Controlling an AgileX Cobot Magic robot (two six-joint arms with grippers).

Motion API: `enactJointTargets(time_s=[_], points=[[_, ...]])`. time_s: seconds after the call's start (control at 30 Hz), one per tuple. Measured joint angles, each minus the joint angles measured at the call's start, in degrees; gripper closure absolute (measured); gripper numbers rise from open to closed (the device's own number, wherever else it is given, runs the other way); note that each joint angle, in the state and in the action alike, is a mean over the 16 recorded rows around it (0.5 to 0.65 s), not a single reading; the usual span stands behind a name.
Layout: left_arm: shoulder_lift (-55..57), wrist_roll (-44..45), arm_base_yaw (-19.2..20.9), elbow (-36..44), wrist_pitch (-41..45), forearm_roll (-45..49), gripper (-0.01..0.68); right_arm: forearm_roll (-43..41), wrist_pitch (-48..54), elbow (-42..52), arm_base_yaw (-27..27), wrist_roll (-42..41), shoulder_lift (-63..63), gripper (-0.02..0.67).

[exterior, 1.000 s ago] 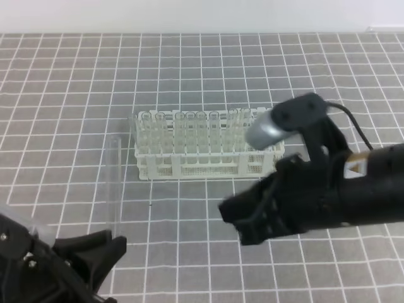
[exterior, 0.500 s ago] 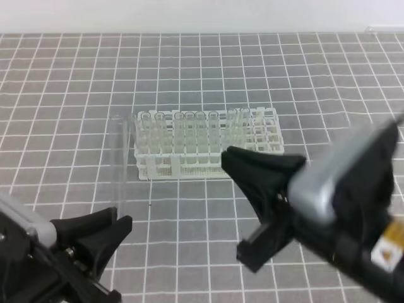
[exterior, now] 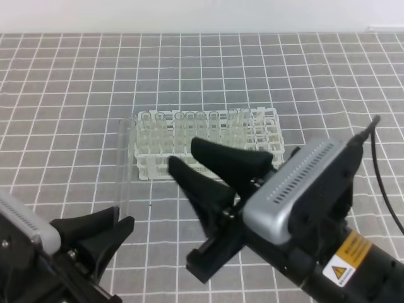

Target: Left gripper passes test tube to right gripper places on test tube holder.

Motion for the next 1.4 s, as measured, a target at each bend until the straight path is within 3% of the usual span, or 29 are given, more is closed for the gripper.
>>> enactJointTargets(time_s=[0.2,0.37,0.67,1.4], points=[[0.0,-1.65,0.01,0.95,-0.1,1.24,0.623,-0.22,1.32,-2.46,0.04,3.37,1.83,0.281],[0.0,-2.83,0.03,1.63,0.01,1.77,0.634,-1.17,1.26,-3.36,0.04,6.91,3.31,0.207],[0.0,-3.29,0.0,1.82,-0.23,1.16,0.617,-2.39,-0.28,-5.69,0.04,11.32,7.46,0.191],[0.0,-3.39,0.02,1.83,-0.19,1.58,0.629,0.02,-2.73,-12.56,0.04,12.35,16.69,0.19]])
